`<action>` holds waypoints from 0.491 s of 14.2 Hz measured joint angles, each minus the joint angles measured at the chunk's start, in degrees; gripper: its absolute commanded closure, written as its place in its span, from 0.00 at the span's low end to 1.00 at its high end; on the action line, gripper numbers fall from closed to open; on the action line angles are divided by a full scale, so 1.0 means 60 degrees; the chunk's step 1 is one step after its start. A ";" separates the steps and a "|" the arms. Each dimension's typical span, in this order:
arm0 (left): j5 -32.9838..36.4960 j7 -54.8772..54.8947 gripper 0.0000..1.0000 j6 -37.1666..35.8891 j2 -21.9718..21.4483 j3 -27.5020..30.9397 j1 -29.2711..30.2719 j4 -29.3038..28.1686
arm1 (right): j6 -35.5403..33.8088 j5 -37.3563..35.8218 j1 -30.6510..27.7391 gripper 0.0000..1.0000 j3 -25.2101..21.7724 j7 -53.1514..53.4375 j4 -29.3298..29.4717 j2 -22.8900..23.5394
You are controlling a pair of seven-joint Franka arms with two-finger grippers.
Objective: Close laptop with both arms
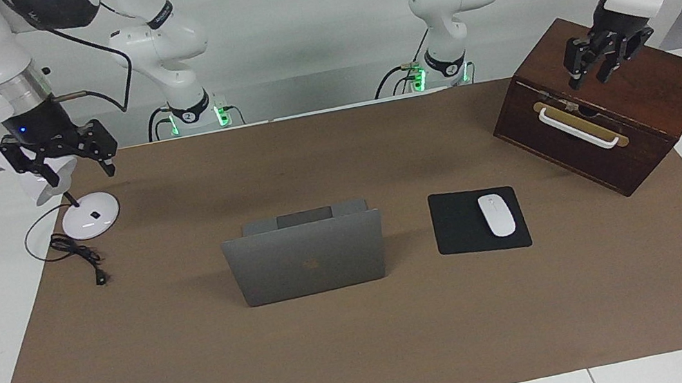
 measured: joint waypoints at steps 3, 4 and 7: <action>0.0000 -0.0091 1.00 0.0557 0.0001 -0.0005 0.0000 -0.0113 | 0.0137 0.0000 0.0000 0.31 0.0000 -0.0003 -0.0016 0.0012; 0.0000 -0.0222 1.00 0.0681 0.0001 -0.0007 -0.0001 -0.0147 | 0.0180 0.0000 0.0000 0.44 0.0000 -0.0004 -0.0020 0.0015; 0.0000 -0.1208 1.00 0.0986 0.0001 -0.0039 -0.0038 -0.0180 | 0.0370 0.0000 0.0000 0.98 0.0000 -0.0006 -0.0024 0.0027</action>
